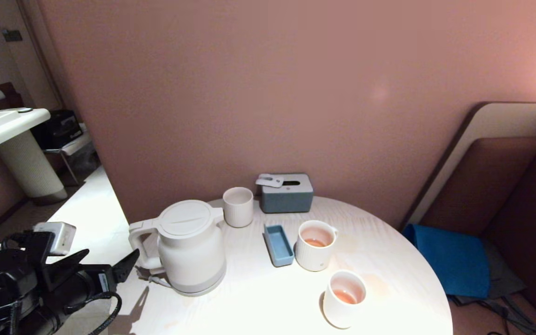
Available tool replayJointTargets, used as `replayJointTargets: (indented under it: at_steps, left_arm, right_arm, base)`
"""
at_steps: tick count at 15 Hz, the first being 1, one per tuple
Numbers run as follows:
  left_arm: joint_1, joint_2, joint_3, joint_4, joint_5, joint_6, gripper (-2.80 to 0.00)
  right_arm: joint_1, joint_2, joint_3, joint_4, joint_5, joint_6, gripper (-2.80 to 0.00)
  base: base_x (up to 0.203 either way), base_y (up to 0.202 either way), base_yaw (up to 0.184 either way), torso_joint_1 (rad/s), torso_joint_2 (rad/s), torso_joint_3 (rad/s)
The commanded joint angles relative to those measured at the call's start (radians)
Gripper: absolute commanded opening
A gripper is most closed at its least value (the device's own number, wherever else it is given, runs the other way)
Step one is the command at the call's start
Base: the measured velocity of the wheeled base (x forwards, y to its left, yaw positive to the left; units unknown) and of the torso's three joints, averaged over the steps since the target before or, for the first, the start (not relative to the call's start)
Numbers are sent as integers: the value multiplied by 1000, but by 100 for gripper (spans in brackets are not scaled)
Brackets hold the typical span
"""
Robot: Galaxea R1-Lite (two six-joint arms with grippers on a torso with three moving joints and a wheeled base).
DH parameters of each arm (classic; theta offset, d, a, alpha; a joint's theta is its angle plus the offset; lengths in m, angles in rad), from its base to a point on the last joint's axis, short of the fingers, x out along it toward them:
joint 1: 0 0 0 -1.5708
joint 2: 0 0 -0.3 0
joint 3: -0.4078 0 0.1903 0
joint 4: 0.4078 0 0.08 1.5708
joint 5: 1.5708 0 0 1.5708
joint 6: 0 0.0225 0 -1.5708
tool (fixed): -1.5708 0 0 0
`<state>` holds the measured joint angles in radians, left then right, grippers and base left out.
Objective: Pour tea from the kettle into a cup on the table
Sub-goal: Pick up the cup
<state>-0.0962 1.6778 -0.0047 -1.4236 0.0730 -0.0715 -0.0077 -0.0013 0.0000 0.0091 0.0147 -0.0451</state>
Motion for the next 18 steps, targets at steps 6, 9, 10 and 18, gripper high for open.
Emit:
replayJointTargets:
  at_steps: [6,9,10,18]
  left_arm:
    - [0,-718,-123,753,0,21,0]
    - [-2,-1002,-253,1176,-3,30,0]
    - [-1,-1070,-280,1241,9,42,0]
    - [142,-1418,-304,1404,153,231,0]
  right_arm:
    - [0,1,0,0,1,-1,-280]
    - [0,1,0,0,1,-1,-280]
    - [0,1,0,0,1,-1,-280]
    - [0,1,0,0,1,-1,-280]
  base:
    - [0,0,0,0,0,0]
    - [0,0,0,0,0,0]
    - [0,0,0,0,0,0]
    - [0,0,0,0,0,0]
